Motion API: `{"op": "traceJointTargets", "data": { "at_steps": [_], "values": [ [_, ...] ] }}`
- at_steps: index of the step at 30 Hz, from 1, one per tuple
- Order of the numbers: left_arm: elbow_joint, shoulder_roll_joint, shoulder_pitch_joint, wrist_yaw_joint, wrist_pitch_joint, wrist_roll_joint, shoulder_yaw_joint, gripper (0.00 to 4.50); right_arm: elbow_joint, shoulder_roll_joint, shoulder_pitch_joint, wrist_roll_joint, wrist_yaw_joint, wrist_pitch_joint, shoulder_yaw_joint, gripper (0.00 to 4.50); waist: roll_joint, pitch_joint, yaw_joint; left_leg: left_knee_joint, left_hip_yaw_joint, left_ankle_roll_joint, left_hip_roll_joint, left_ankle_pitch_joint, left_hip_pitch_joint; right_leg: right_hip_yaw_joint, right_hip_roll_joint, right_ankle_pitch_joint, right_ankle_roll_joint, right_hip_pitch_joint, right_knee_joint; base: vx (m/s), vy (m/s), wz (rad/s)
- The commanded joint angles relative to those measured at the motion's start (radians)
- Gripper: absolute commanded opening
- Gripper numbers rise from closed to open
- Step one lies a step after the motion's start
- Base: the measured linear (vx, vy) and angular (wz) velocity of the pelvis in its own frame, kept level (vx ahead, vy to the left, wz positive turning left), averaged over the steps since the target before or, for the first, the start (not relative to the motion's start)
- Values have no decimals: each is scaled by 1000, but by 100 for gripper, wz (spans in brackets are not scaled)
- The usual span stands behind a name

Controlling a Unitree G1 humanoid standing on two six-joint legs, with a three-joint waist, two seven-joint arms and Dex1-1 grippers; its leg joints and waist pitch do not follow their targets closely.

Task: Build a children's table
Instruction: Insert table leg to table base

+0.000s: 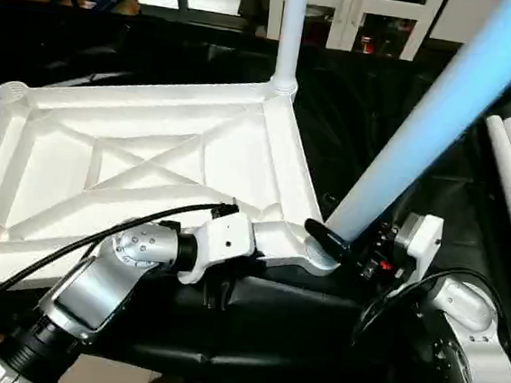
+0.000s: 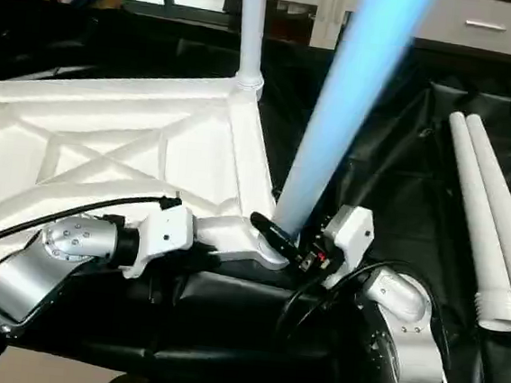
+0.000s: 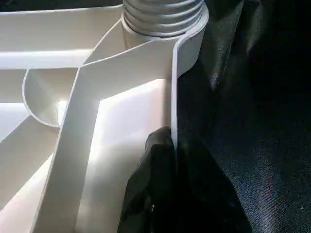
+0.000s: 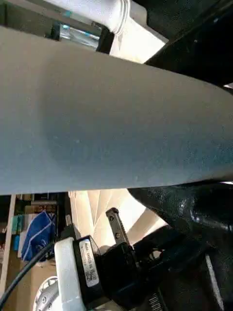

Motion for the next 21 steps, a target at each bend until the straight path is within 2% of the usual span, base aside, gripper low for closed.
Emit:
{"op": "traceJointTargets", "data": {
  "at_steps": [1, 6, 7, 8, 9, 10, 12, 15, 18, 21],
  "values": [
    [38, -5, 23, 6, 13, 24, -38, 6, 122, -16, 77, -104, 43, 69, 117, 186, -5, -19, -8, -68, -7, 18, 19, -308, 9, 10, -13, -237, -163, 6, -70, 0, 0, 0],
    [38, -6, 24, 9, 14, 25, -39, 6, 121, 4, 89, -85, 17, 80, 95, 186, -4, -17, -11, -75, -11, 8, 21, -367, 8, 11, -17, -317, -152, 4, -77, 0, 0, 0],
    [39, -6, 23, 9, 13, 25, -39, 6, 119, 9, 90, -72, 11, 89, 87, 186, -1, -16, -11, -76, -12, 6, 21, -372, 8, 11, -17, -324, -150, 3, -78, 0, 0, 0],
    [40, -6, 22, 9, 13, 25, -39, 6, 118, 11, 89, -64, 8, 94, 83, 186, -3, -16, -11, -76, -12, 3, 21, -379, 8, 11, -17, -332, -145, 2, -79, 0, 0, 0],
    [40, -7, 22, 9, 12, 25, -38, 6, 115, 15, 86, -49, 0, 104, 73, 186, -4, -16, -11, -77, -12, 3, 21, -380, 8, 12, -17, -333, -143, 2, -79, 0, 0, 0],
    [42, -7, 21, 8, 10, 25, -38, 6, 113, 19, 82, -33, -7, 115, 62, 186, 2, -16, -10, -77, -13, 1, 21, -379, 9, 12, -17, -328, -143, 2, -79, 0, 0, 0],
    [44, -7, 20, 8, 8, 26, -38, 6, 110, 27, 75, -1, -20, 138, 40, 186, -2, -16, -11, -78, -13, 1, 20, -374, 7, 12, -16, -313, -146, 3, -78, 0, 0, 0],
    [46, -7, 19, 8, 7, 27, -39, 6, 109, 33, 70, 24, -31, 155, 19, 186, 2, -15, -11, -79, -12, -4, 22, -386, 9, 11, -15, -315, -147, 0, -80, 0, 0, 0],
    [49, -7, 16, 6, 6, 27, -39, 6, 111, 22, 73, 37, -26, 182, 12, 186, 3, -15, -10, -81, -14, -8, 22, -388, 7, 11, -16, -316, -145, 1, -80, 0, 0, 0],
    [49, -9, 16, 5, 6, 27, -42, 6, 118, -7, 81, 14, 0, 193, 33, 186, 4, -12, -10, -82, -13, -14, 23, -409, 10, 12, -16, -336, -139, -2, -83, 0, 0, 0]
  ]
}}
